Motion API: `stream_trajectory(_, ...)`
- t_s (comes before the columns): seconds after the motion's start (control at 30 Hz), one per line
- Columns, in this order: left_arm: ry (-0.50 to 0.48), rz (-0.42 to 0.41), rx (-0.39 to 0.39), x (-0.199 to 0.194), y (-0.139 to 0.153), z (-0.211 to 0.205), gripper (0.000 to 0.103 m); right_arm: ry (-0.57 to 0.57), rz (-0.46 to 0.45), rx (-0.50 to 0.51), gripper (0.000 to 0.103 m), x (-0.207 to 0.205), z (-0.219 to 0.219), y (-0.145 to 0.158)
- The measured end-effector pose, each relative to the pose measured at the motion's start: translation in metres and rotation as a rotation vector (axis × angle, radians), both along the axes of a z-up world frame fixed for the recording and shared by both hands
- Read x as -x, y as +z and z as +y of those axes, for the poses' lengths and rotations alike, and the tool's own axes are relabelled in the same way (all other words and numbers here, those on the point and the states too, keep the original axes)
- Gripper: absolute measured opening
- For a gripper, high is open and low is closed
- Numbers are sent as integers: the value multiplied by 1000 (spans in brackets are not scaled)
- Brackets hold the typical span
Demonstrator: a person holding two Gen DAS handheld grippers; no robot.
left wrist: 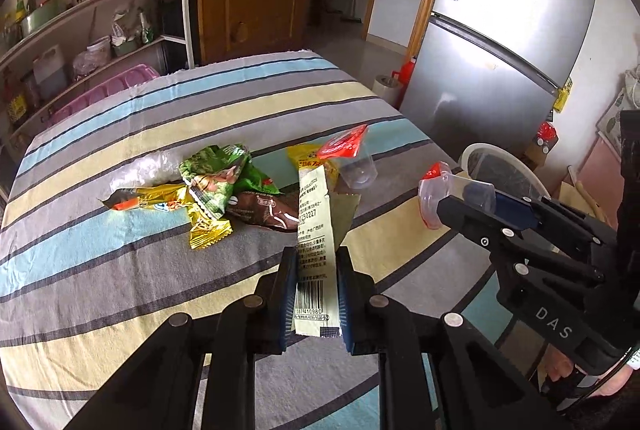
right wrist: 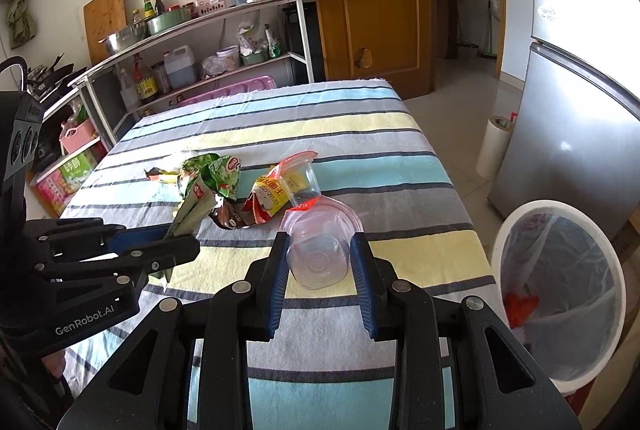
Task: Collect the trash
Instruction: 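Carry the strip and the cup over the wastebasket with both tools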
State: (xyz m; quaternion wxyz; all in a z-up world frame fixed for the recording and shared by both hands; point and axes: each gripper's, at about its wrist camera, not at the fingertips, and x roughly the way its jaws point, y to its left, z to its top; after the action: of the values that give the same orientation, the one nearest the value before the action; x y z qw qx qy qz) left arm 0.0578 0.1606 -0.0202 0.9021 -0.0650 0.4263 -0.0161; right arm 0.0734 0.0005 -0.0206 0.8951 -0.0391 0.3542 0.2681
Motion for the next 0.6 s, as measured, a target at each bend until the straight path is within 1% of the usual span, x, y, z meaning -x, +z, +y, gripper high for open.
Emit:
stream_trajectory(0.37, -84, -42, 17, -20, 17, -48, 19, -106, -40, -11, 32, 1, -49, 17)
stream_trajectory(0.47, -118, -43, 13, -27, 19, -65, 19, -146, -46, -15, 32, -1, -68, 21)
stream_trajectory(0.53, -136, -47, -5, -32, 20, -77, 19, -170, -50, -16, 32, -2, -81, 23)
stream_trajectory(0.6, -158, -52, 1, -37, 22, -90, 19, -198, -55, -17, 32, -3, -94, 25)
